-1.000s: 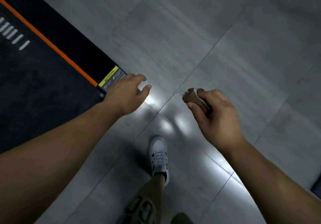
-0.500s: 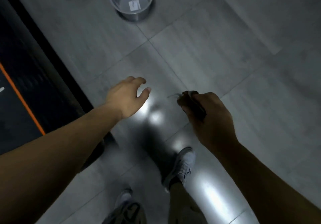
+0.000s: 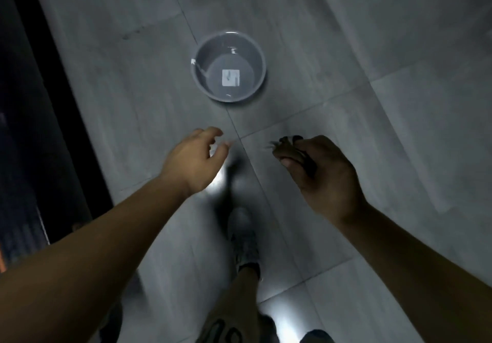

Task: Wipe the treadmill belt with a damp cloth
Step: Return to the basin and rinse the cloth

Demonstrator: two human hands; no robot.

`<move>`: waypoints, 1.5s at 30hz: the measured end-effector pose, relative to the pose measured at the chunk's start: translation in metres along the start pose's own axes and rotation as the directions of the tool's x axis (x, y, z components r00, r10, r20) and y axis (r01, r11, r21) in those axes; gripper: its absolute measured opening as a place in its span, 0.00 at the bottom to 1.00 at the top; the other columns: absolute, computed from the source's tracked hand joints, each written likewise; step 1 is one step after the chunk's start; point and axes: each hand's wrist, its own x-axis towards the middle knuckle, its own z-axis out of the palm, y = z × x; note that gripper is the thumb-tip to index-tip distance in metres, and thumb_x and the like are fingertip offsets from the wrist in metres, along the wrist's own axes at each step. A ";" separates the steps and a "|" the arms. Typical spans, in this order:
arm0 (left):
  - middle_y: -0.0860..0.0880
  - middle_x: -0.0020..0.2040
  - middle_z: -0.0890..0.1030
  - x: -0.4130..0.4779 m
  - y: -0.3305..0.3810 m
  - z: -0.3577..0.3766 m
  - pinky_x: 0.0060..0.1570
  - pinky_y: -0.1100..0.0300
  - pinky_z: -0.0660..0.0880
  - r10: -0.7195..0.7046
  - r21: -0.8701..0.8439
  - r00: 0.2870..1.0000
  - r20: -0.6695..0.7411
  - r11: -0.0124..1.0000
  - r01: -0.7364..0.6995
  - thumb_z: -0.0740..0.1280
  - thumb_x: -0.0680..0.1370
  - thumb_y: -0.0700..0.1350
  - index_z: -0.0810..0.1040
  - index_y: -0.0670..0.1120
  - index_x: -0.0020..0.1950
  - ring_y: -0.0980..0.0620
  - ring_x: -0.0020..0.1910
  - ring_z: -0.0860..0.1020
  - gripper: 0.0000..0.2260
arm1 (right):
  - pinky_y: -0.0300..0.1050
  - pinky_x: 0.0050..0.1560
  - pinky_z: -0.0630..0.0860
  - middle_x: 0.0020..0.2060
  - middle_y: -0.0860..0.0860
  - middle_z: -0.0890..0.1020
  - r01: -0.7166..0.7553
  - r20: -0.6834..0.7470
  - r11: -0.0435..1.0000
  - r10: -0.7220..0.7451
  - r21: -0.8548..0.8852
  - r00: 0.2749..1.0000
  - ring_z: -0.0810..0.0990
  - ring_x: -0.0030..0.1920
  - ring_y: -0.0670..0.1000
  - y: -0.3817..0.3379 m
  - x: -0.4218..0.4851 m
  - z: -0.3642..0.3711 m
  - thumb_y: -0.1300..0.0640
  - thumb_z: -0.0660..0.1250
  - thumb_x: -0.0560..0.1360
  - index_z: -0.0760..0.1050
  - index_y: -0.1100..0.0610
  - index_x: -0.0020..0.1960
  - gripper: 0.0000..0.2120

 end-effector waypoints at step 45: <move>0.37 0.60 0.83 0.359 -0.073 0.071 0.58 0.49 0.82 -0.212 -0.738 0.864 0.457 0.452 0.502 0.63 0.77 0.34 0.78 0.37 0.65 0.41 0.58 0.84 0.16 | 0.59 0.51 0.82 0.49 0.57 0.83 -0.833 0.527 0.079 0.741 0.548 0.417 0.83 0.47 0.55 0.187 0.225 0.260 0.53 0.67 0.80 0.76 0.58 0.51 0.08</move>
